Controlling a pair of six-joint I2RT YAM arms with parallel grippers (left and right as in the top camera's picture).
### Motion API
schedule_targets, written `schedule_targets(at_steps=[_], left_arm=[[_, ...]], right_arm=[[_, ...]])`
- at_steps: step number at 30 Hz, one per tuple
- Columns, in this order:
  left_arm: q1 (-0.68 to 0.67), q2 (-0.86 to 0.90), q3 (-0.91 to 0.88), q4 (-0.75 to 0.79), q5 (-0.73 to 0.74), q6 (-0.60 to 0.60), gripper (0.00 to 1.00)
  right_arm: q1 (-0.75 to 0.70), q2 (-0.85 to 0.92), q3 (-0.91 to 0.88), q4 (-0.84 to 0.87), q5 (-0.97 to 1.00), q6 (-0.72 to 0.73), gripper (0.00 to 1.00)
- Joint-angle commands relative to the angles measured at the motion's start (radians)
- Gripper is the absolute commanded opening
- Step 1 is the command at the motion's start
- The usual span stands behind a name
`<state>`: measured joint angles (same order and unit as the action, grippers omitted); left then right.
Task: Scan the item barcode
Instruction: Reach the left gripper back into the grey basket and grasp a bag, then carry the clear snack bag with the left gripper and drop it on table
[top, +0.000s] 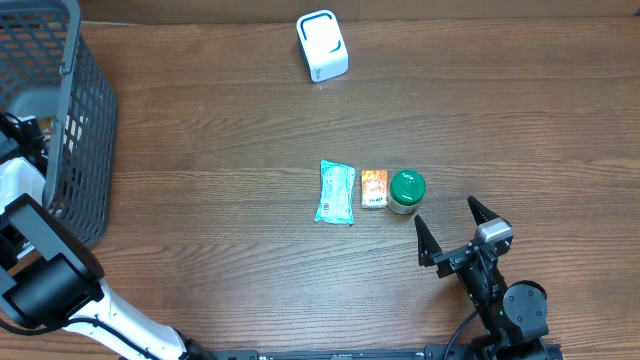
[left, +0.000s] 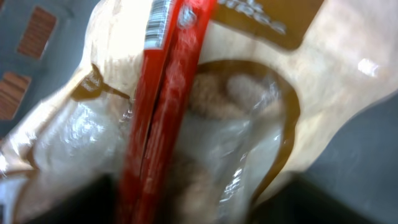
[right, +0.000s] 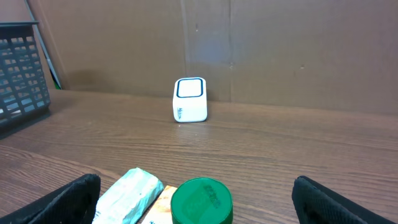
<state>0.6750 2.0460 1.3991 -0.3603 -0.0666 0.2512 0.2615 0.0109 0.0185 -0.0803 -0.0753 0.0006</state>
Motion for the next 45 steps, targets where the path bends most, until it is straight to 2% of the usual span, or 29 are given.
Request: schedule_targets(at_steps=[1,2,3,5,7,8,10,13,14,19,22,28,32,36,41,43,45], left_arm=[[0.005,-0.004,-0.029,-0.025,0.008,0.014,0.49],[0.005,-0.004,-0.029,-0.028,0.008,0.014,0.37],[0.005,-0.004,-0.029,-0.029,0.008,0.013,0.30],[0.005,-0.005,-0.027,-0.031,0.007,0.006,0.20],[0.005,-0.008,-0.012,-0.042,0.007,0.004,0.17],[0.005,-0.015,0.005,-0.054,0.007,0.001,0.20],[0.005,-0.029,0.035,-0.068,0.003,-0.030,0.21],[0.005,-0.081,0.120,-0.113,0.004,-0.119,0.06],[0.005,-0.095,0.140,-0.124,0.004,-0.131,0.04],[0.005,-0.224,0.288,-0.195,0.005,-0.198,0.04],[-0.004,-0.341,0.350,-0.212,0.010,-0.285,0.04],[-0.091,-0.540,0.355,-0.235,0.012,-0.400,0.04],[-0.257,-0.660,0.355,-0.337,-0.026,-0.433,0.04],[-0.431,-0.702,0.355,-0.517,-0.076,-0.509,0.04],[-0.657,-0.672,0.323,-0.747,-0.076,-0.603,0.04],[-0.770,-0.628,0.263,-0.813,-0.076,-0.657,0.04],[-0.834,-0.596,0.200,-0.816,-0.076,-0.690,0.04]], right_arm=[[-0.005,-0.008,-0.011,0.003,-0.005,0.003,1.00],[-0.005,-0.008,-0.011,0.003,-0.005,0.003,1.00],[-0.005,-0.008,-0.011,0.003,-0.005,0.003,1.00],[-0.005,-0.008,-0.011,0.003,-0.005,0.003,1.00],[-0.005,-0.008,-0.011,0.003,-0.005,0.003,1.00],[-0.005,-0.008,-0.011,0.003,-0.005,0.003,1.00],[-0.005,-0.008,-0.011,0.003,-0.005,0.003,1.00],[-0.005,-0.008,-0.011,0.003,-0.005,0.003,1.00],[-0.005,-0.008,-0.011,0.003,-0.005,0.003,1.00],[-0.005,-0.008,-0.011,0.003,-0.005,0.003,1.00],[-0.005,-0.008,-0.011,0.003,-0.005,0.003,1.00],[-0.005,-0.008,-0.011,0.003,-0.005,0.003,1.00],[-0.005,-0.008,-0.011,0.003,-0.005,0.003,1.00],[-0.005,-0.008,-0.011,0.003,-0.005,0.003,1.00],[-0.005,-0.008,-0.011,0.003,-0.005,0.003,1.00],[-0.005,-0.008,-0.011,0.003,-0.005,0.003,1.00],[-0.005,-0.008,-0.011,0.003,-0.005,0.003,1.00]])
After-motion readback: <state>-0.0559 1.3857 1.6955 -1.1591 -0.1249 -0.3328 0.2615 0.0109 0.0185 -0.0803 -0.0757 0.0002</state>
